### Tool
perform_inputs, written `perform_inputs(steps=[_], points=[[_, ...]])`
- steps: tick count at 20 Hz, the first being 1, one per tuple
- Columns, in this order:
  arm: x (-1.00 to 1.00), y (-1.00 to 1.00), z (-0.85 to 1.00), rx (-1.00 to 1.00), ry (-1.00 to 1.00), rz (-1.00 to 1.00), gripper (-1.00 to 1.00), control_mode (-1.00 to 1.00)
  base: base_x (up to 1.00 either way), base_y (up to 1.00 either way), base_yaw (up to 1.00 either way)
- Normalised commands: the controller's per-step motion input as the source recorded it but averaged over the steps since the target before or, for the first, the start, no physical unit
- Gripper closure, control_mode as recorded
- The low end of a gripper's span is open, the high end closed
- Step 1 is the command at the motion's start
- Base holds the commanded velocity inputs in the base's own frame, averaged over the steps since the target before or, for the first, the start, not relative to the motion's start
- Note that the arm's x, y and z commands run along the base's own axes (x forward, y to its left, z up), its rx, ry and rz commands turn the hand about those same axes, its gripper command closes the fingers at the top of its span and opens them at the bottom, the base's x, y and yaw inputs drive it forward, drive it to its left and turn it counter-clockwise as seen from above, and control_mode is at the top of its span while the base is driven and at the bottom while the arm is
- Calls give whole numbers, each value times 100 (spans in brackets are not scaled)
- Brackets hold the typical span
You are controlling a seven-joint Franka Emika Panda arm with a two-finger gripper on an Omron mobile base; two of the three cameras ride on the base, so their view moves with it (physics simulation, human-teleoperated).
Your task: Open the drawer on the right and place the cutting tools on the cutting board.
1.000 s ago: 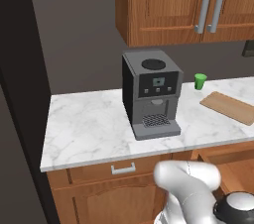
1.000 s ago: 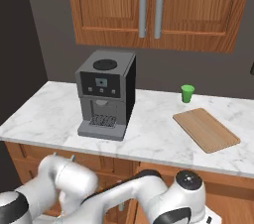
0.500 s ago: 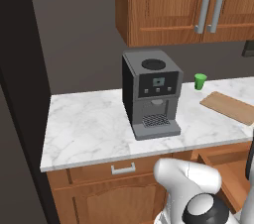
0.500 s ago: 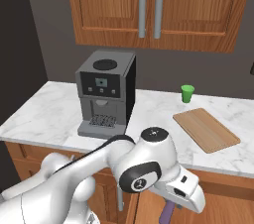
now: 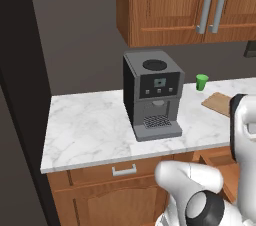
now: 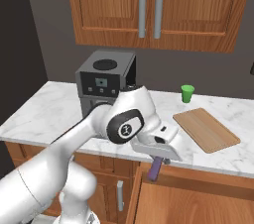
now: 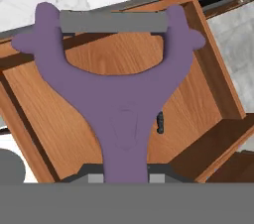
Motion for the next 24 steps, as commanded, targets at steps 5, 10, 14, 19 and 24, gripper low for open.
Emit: perform_inputs(steps=[5,10,14,19,24], points=[[100,13,31,8,7,0,100,-100,0,0,0],[100,1,20,13,6,0,100,-100,0,0,0],[91,0,13,14,4,0,100,-100,0,0,0],[64,0,2,11,4,0,100,-100,0,0,0],[48,0,-7,5,1,0,100,-100,0,0,0]])
